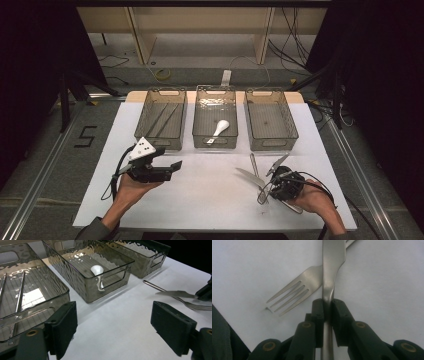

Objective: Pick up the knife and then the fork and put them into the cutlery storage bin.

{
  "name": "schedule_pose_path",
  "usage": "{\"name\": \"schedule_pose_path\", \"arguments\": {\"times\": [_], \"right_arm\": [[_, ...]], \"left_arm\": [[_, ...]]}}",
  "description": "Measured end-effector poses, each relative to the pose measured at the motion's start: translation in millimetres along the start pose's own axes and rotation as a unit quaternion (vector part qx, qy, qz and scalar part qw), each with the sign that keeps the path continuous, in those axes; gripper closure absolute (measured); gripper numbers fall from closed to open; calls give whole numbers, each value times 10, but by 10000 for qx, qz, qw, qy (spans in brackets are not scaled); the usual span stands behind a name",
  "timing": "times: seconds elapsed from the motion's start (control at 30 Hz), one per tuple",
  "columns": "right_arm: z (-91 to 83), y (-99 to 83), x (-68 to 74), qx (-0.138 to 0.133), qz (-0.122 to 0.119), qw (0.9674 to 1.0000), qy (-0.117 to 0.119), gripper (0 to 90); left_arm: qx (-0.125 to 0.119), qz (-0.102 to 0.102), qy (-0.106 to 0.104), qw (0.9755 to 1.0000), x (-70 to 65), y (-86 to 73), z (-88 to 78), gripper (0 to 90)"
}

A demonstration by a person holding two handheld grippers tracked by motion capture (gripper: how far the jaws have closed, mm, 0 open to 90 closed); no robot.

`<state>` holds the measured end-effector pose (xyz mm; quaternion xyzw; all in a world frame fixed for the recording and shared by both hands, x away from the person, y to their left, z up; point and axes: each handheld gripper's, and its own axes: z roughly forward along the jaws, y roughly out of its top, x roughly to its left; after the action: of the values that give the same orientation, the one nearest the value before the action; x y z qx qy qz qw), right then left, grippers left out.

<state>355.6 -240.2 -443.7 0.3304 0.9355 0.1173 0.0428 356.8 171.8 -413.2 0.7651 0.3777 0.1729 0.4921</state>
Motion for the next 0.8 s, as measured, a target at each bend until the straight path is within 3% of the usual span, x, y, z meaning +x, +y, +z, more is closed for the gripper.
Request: {"name": "schedule_pose_path", "arguments": {"times": [0.43,0.8], "right_arm": [[-262,-11,-179,-730,300,9969,47,815],[-497,217,-514,-1356,686,9884,-29,815]], "left_arm": [[-139,-106,2,9998,39,1,-38,208],[-300,-206,10,9993,70,-21,-108,198]]}}
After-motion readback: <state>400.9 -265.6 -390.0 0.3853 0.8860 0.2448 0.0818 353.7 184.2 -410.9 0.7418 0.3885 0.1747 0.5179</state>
